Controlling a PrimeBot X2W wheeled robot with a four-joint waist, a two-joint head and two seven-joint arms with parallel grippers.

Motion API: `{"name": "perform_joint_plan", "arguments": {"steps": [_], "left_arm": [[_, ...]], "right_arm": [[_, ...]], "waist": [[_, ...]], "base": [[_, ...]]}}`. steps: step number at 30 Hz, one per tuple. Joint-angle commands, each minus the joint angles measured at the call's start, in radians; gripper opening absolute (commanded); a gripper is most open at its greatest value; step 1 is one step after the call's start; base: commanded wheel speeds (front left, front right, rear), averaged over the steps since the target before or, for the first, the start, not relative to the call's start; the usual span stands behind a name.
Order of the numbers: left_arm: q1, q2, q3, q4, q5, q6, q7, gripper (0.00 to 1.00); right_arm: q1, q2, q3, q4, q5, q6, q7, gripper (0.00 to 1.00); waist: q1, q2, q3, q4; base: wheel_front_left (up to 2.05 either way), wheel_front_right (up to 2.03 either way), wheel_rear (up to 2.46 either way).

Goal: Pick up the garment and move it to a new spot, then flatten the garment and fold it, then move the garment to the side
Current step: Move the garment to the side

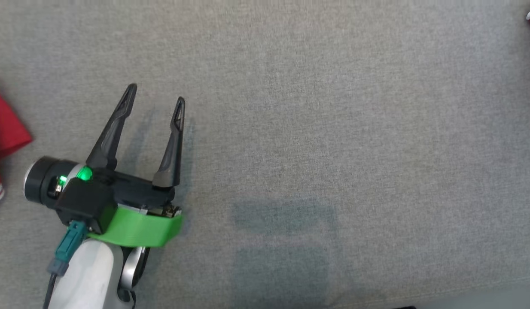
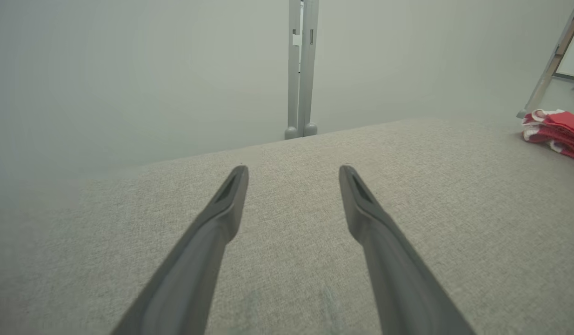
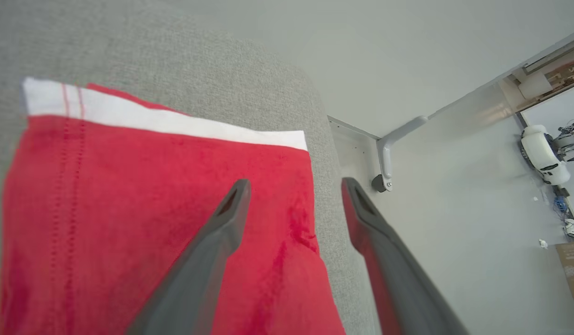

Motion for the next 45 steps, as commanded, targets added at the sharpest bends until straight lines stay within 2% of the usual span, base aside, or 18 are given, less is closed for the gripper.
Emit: {"name": "perform_joint_plan", "arguments": {"steps": [1,4,7,8,12,20,24,29,36,39,45], "left_arm": [[0.017,-0.009,0.009,0.021,-0.011,0.011,-0.007,1.0],[0.034,-0.043,0.029,0.08,-0.07,0.019,-0.014,1.0],[0.044,-0.085,0.081,0.141,-0.143,0.043,-0.031,1.0],[0.048,-0.099,0.086,0.158,-0.164,0.032,-0.035,1.0],[0.072,-0.13,0.132,0.236,-0.216,0.056,-0.046,1.0],[0.126,-0.148,0.174,0.341,-0.258,0.086,-0.054,1.0],[0.155,-0.133,0.165,0.373,-0.251,0.073,-0.054,1.0],[0.212,-0.102,0.162,0.399,-0.226,0.062,-0.059,1.0],[0.251,-0.087,0.134,0.406,-0.189,0.016,-0.064,1.0],[0.257,-0.083,0.118,0.426,-0.175,-0.006,-0.063,1.0],[0.281,-0.094,0.138,0.438,-0.145,-0.016,-0.064,1.0]], "right_arm": [[0.04,0.016,-0.017,-0.026,0.013,-0.002,-0.016,1.0],[0.139,0.067,-0.066,-0.102,0.037,-0.002,-0.04,1.0],[0.225,0.154,-0.091,-0.189,0.101,-0.001,-0.065,1.0],[0.255,0.182,-0.103,-0.215,0.124,-0.002,-0.074,1.0],[0.351,0.298,-0.138,-0.307,0.199,-0.002,-0.1,1.0],[0.489,0.515,-0.169,-0.463,0.268,-0.001,-0.181,1.0],[0.548,0.553,-0.135,-0.495,0.253,-0.001,-0.211,1.0],[0.644,0.594,-0.042,-0.508,0.227,-0.001,-0.289,1.0],[0.711,0.604,0.031,-0.479,0.219,-0.001,-0.359,1.0],[0.73,0.608,0.04,-0.463,0.173,-0.001,-0.372,1.0],[0.765,0.615,0.055,-0.443,0.062,-0.001,-0.38,1.0]], "waist": [[0.0,-0.0001,-0.088,0.035],[0.0,-0.0001,-0.148,0.049],[0.0,-0.0001,-0.212,0.06],[0.0,-0.0001,-0.232,0.062],[0.0,-0.0001,-0.323,0.071],[0.0,-0.0001,-0.467,0.101],[0.0,-0.0001,-0.506,0.109],[0.0,-0.0001,-0.559,0.107],[0.0,-0.0001,-0.583,0.115],[0.0,-0.0001,-0.587,0.117],[0.0,-0.0001,-0.6,0.115]], "base": [[0.0,0.0,0.0],[0.0,0.0,0.0],[0.0,0.0,0.0],[0.0,0.0,0.0],[0.0,0.0,0.0],[0.0,0.0,0.0],[0.0,0.0,0.0],[0.0,0.0,0.0],[0.0,0.0,0.0],[0.0,0.0,0.0],[0.0,0.0,0.0]]}}
